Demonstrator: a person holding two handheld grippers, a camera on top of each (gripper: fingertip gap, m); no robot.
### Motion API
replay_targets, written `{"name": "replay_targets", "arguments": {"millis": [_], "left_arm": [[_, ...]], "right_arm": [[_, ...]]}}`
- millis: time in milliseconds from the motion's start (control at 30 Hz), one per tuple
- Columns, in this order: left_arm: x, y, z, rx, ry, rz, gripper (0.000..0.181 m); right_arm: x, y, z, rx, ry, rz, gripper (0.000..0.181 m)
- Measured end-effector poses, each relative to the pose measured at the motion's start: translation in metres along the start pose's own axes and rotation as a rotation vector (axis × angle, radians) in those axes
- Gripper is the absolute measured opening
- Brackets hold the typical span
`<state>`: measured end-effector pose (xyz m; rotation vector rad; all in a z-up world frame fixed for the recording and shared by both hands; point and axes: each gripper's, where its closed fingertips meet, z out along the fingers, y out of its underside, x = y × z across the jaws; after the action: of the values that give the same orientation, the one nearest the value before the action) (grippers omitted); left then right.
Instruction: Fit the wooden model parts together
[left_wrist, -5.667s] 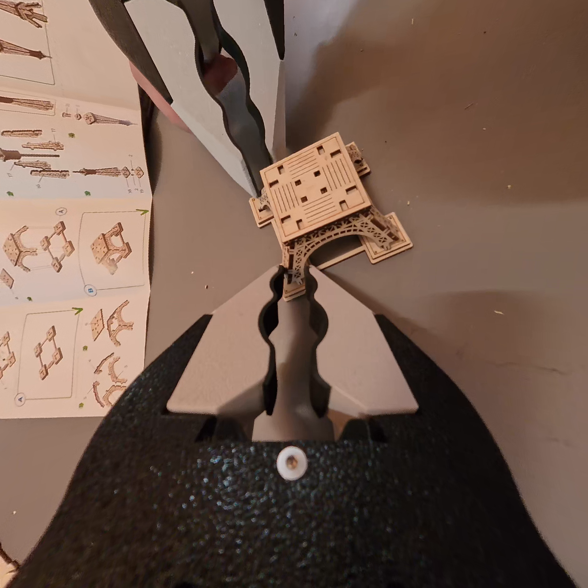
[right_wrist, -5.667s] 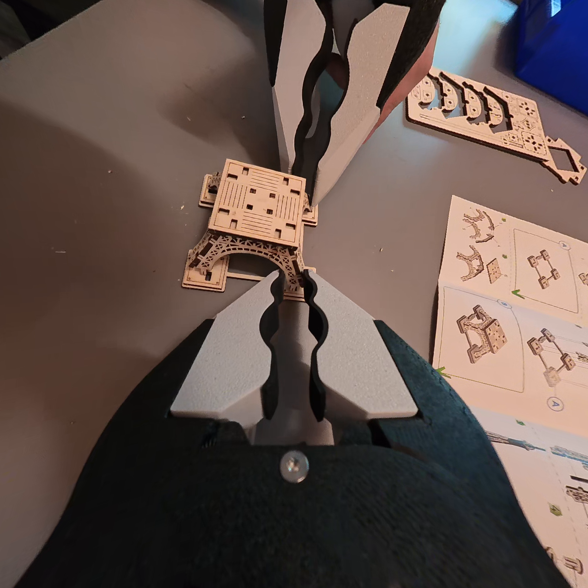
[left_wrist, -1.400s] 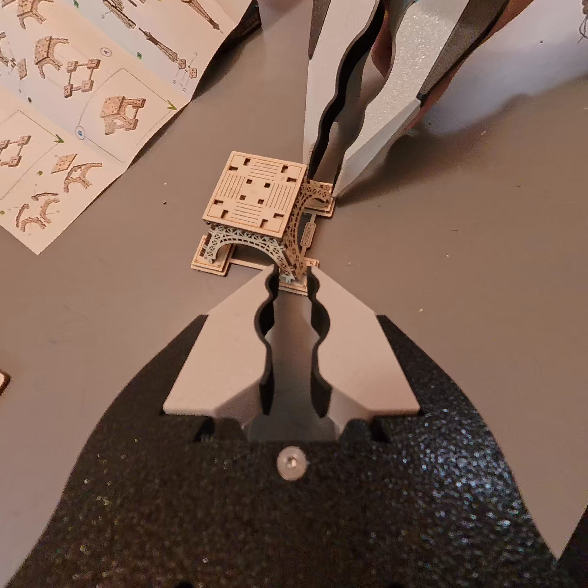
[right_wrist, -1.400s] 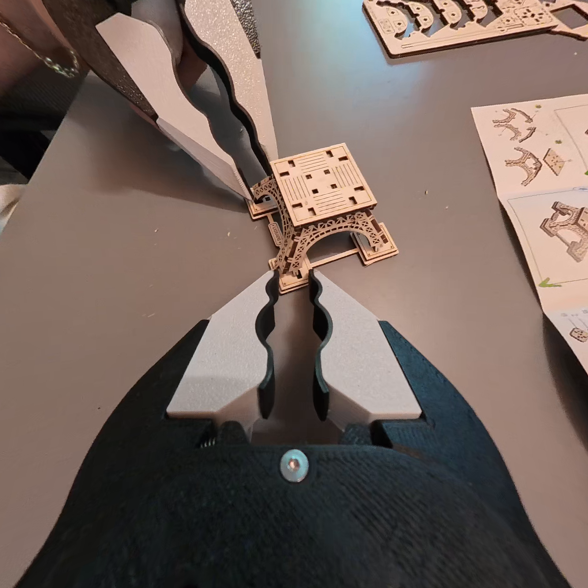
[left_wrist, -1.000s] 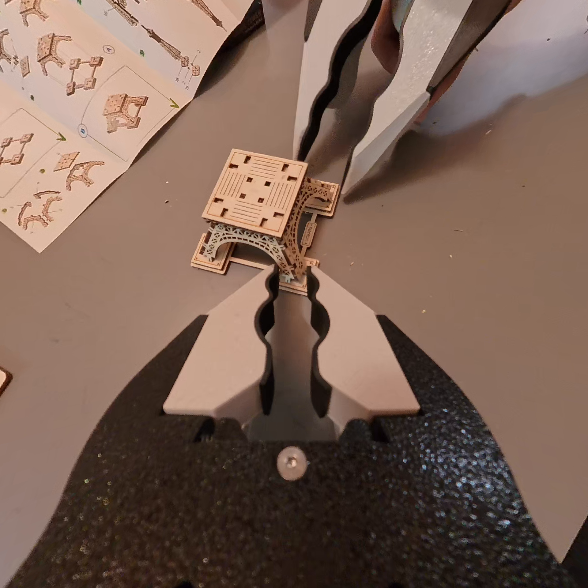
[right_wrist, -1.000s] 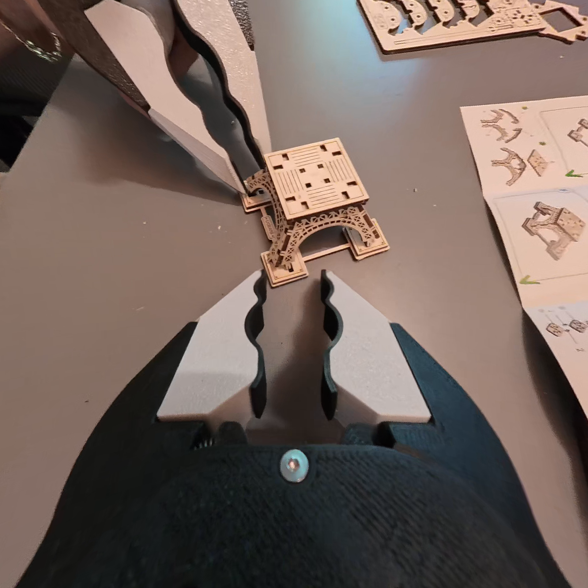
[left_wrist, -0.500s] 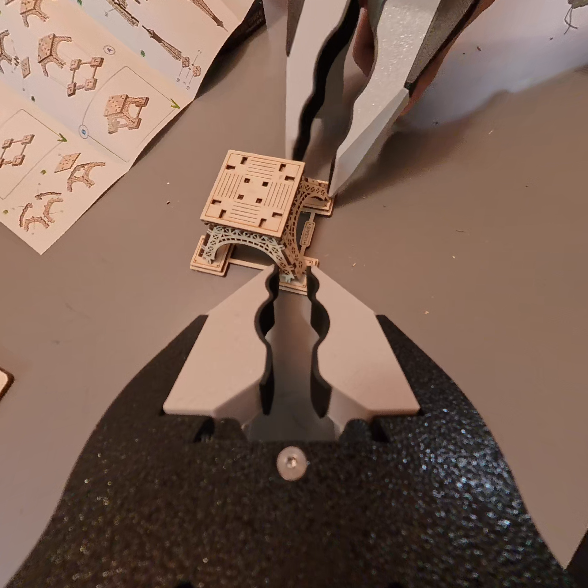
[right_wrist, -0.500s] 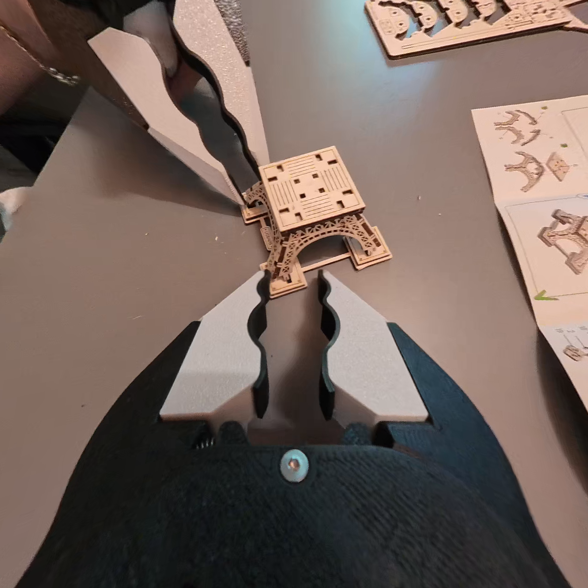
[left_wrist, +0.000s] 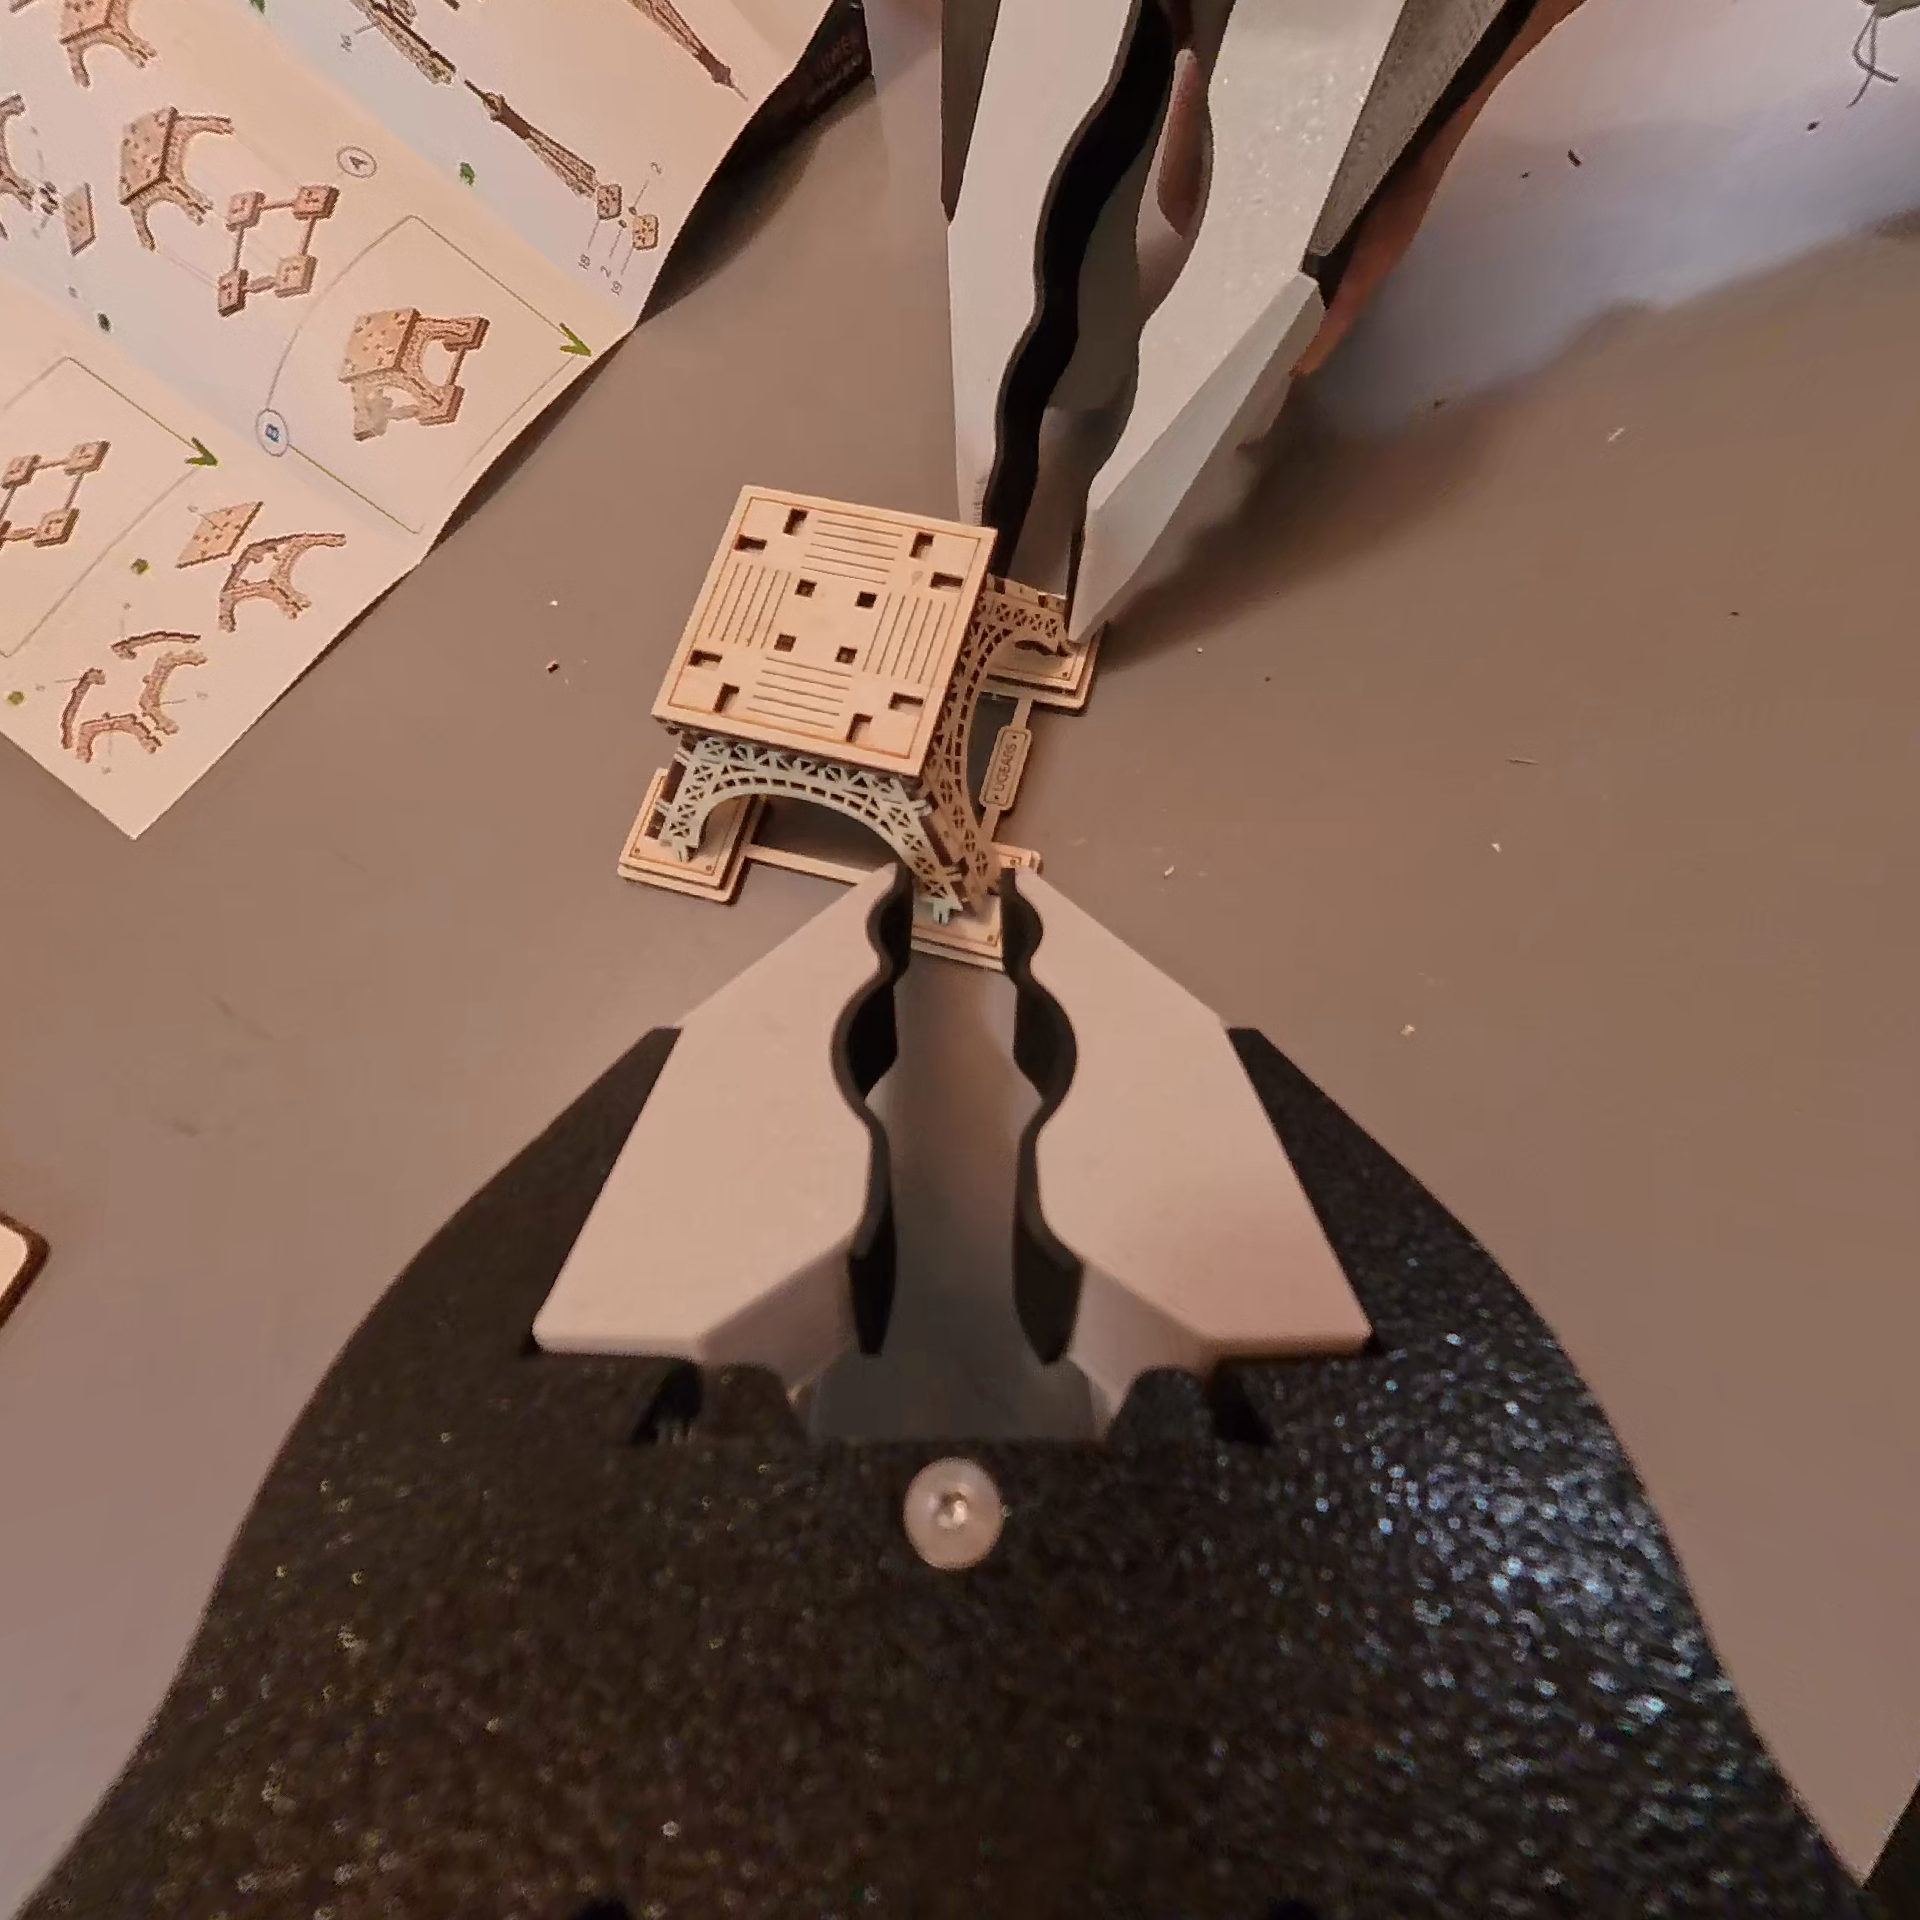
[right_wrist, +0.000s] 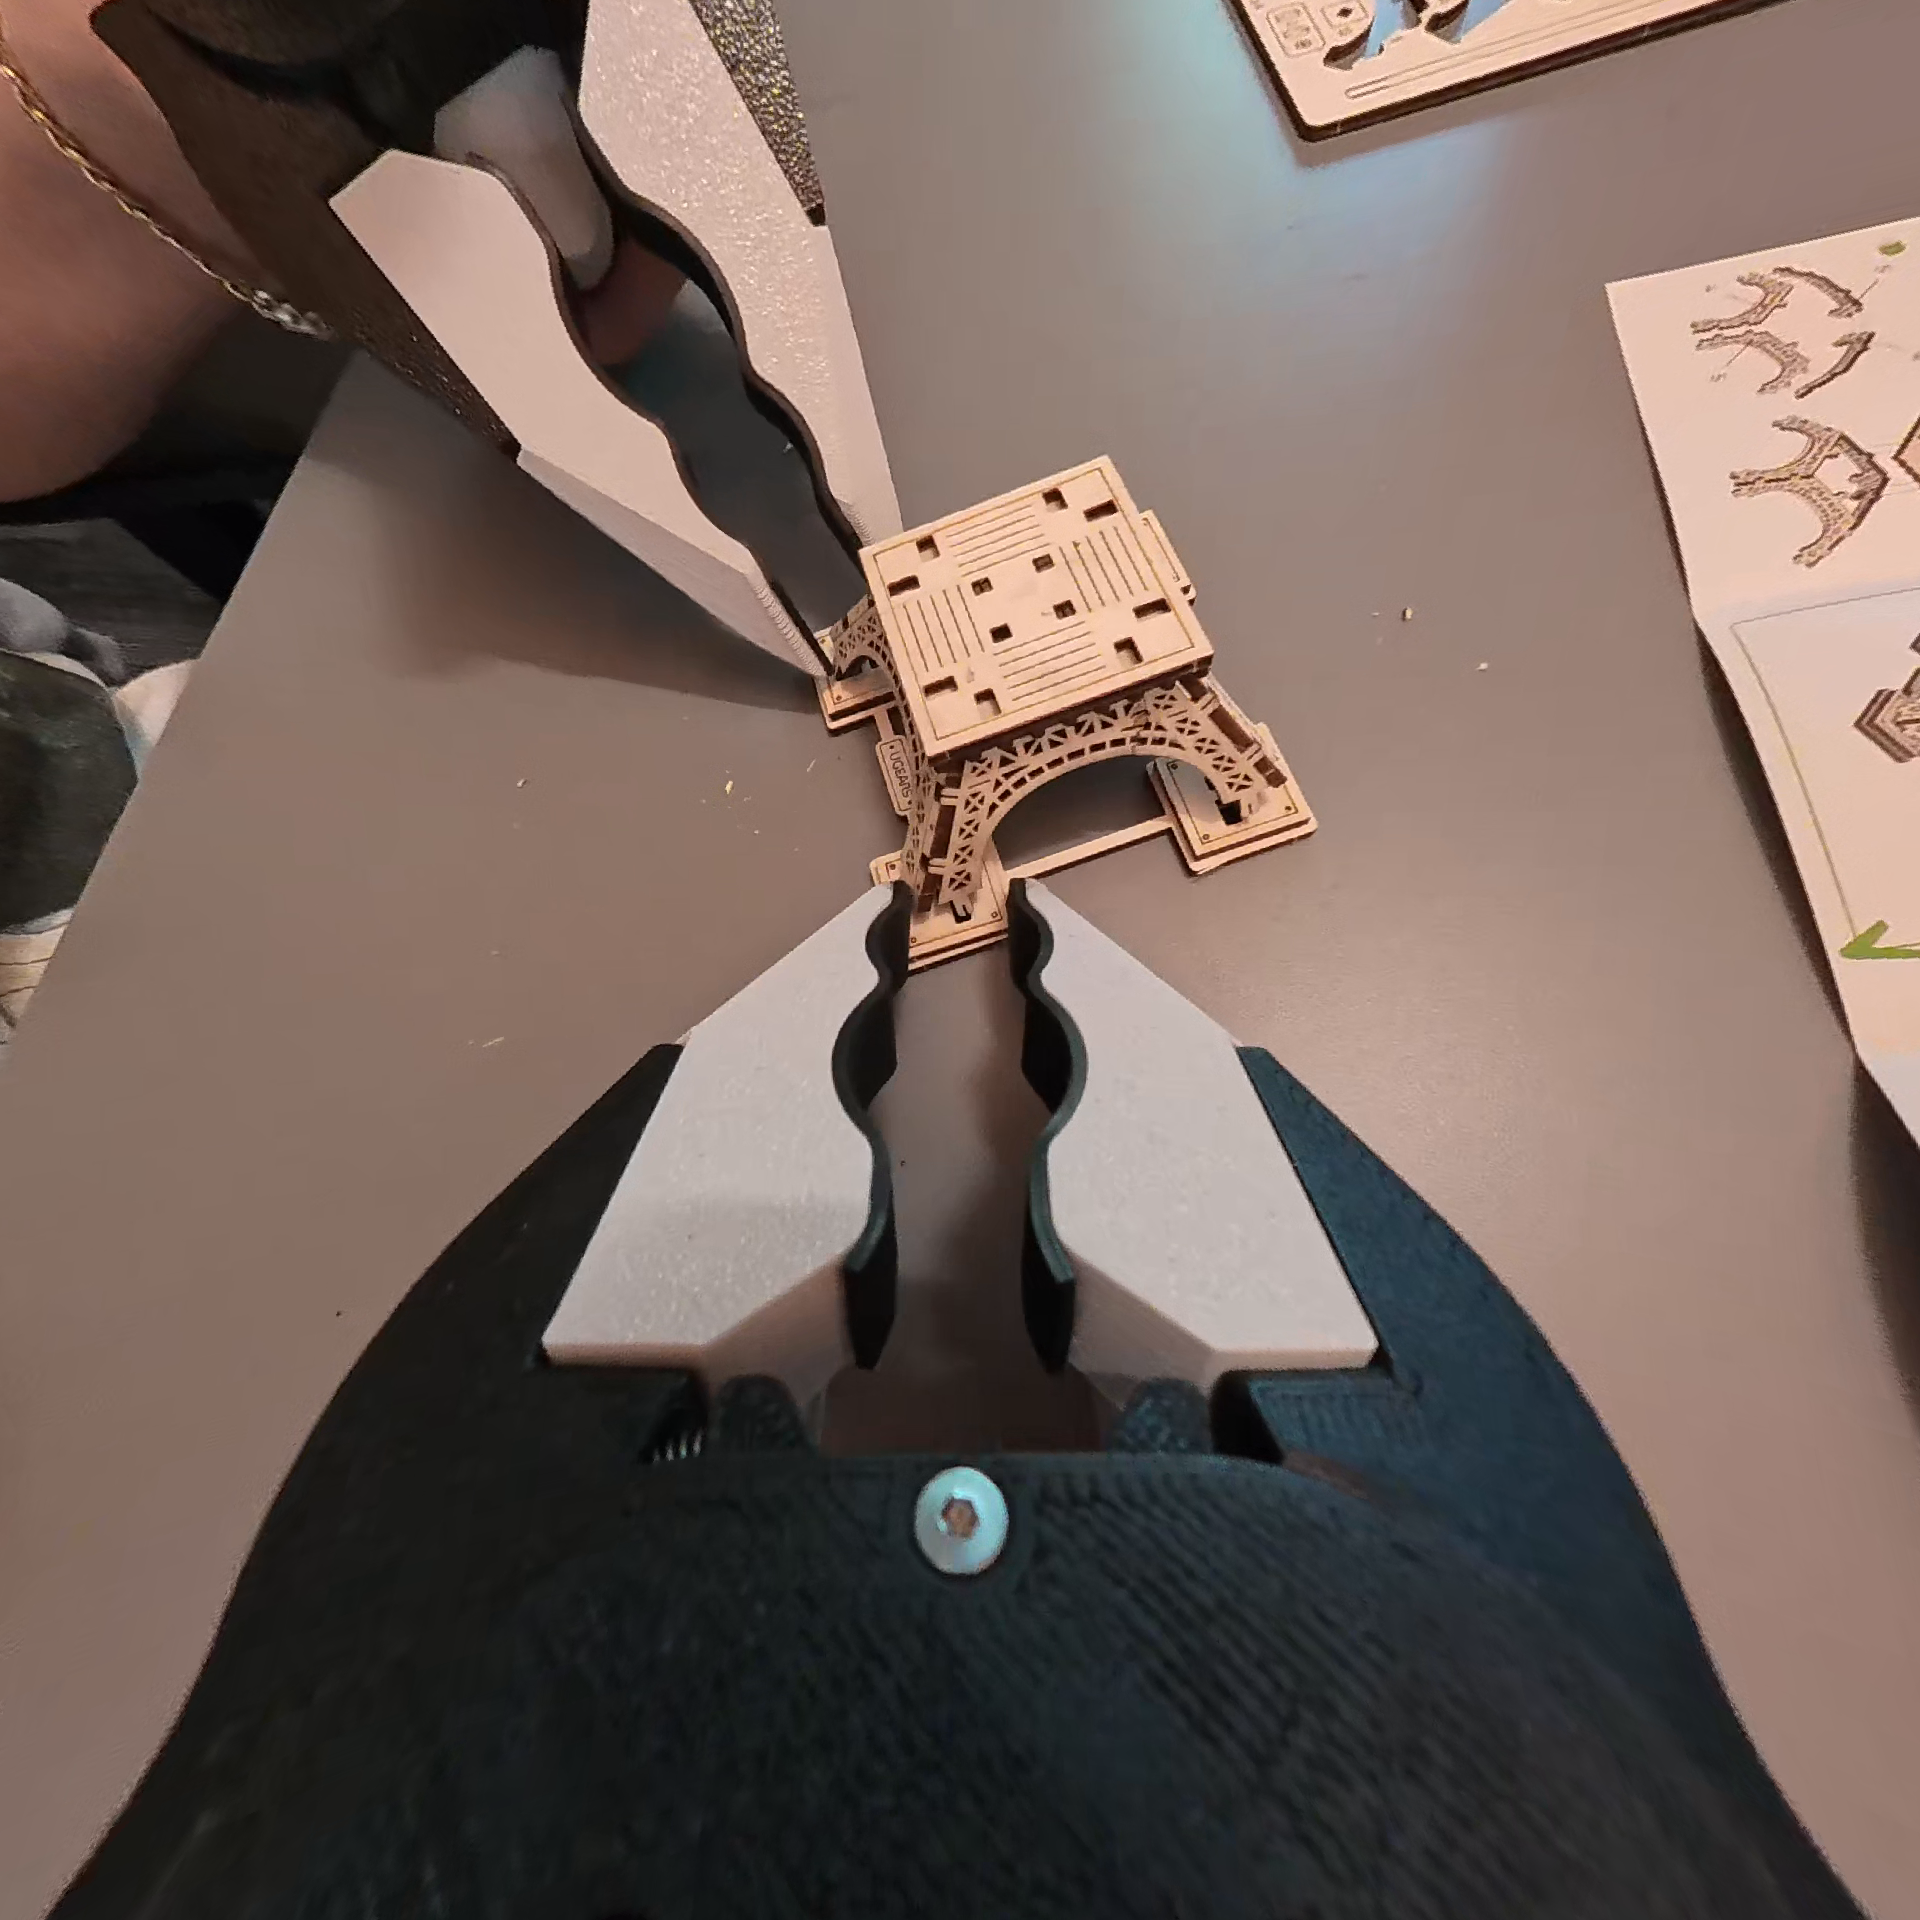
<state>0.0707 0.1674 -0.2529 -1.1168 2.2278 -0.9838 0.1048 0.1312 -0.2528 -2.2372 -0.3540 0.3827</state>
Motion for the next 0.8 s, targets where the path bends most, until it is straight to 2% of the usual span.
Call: {"name": "replay_targets", "arguments": {"millis": [467, 567, 633, 800], "left_arm": [[0.0, 0.0004, -0.0001, -0.002, -0.018, 0.021, 0.014], [-0.0001, 0.0005, 0.0001, -0.002, -0.021, 0.024, 0.014], [0.0, 0.0005, 0.0001, -0.003, -0.025, 0.028, 0.014], [0.0, 0.0005, 0.0002, -0.002, -0.024, 0.027, 0.014]], "right_arm": [[0.0004, -0.0001, -0.0002, -0.001, 0.023, -0.021, 0.016], [0.0074, 0.0003, -0.003, -0.02, 0.075, -0.025, 0.03], [0.0018, -0.0016, -0.004, -0.024, 0.064, -0.048, 0.019], [-0.0004, -0.0025, -0.0044, -0.042, 0.125, -0.112, 0.014]]}}
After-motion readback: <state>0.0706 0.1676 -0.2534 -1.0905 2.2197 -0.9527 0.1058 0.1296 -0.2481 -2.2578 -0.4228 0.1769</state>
